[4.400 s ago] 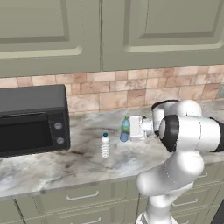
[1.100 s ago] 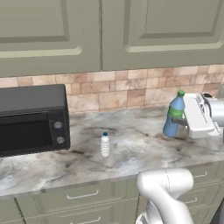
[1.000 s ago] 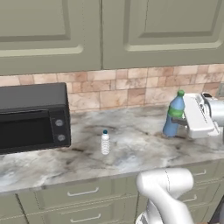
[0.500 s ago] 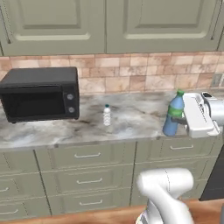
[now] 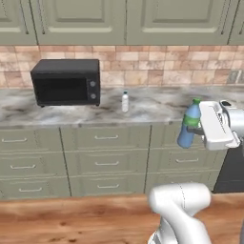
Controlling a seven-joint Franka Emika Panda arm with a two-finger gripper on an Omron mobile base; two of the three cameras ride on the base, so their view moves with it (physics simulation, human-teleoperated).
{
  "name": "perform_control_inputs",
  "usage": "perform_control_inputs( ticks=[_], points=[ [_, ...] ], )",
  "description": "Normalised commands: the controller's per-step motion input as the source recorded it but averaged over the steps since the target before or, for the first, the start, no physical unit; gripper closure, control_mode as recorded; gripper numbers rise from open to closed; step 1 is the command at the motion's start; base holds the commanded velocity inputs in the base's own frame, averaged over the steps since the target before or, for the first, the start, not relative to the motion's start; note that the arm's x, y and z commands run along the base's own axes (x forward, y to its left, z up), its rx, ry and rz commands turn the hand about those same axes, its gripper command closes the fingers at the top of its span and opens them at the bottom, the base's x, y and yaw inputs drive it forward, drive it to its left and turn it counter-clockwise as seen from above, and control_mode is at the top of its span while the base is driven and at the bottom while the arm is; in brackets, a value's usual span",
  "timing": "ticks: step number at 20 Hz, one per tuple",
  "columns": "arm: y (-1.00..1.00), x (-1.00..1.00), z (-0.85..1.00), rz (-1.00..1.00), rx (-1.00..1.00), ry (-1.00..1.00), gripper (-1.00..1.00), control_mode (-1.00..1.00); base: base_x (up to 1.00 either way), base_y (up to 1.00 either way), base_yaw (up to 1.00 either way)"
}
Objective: Take the bottled waters from the counter and place them in the freezer to freeze. Close the freezer door after placing the bottles.
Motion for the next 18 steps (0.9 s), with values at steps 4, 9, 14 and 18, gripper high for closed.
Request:
perform_control_inputs(
  ticks=[4,9,14,18],
  points=[
    [0.00,0.00,0.00,0.00,0.00,0.00,1.00,1.00,-0.78,0.63,0.22],
    [0.00,0.00,0.00,0.00,0.00,0.00,1.00,1.00,-0.15,0.98,0.17],
    [0.00,0.00,0.00,0.00,0.00,0.00,1.00,1.00,0.05,1.00,0.03],
    [0.00,0.00,0.00,0.00,0.00,0.00,1.00,1.00,0.21,1.00,0.00]
  ],
)
